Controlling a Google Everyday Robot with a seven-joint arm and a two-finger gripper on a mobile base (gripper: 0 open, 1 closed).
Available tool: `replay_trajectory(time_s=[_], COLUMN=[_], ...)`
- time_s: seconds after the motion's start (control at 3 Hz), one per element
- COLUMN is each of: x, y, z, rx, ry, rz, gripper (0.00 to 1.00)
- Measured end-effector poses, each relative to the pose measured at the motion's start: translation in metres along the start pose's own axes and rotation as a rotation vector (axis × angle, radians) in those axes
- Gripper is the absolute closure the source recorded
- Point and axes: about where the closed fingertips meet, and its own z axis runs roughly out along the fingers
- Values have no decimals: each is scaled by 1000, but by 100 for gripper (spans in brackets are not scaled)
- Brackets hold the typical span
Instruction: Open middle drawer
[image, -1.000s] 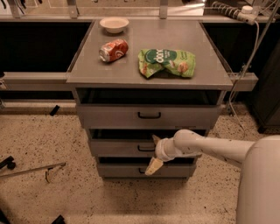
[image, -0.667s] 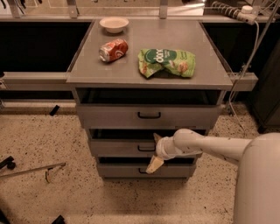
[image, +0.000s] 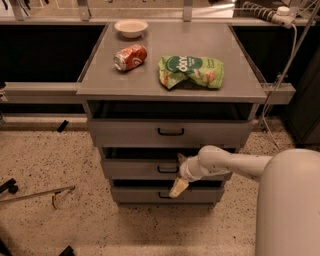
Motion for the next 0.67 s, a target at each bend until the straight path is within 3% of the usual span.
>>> replay_trajectory(time_s=[0.33, 0.67], x=[10, 8], y=[2, 1], z=[10, 7], rx=[-51, -51], ry=[8, 8], rz=[25, 25], gripper=[0, 0])
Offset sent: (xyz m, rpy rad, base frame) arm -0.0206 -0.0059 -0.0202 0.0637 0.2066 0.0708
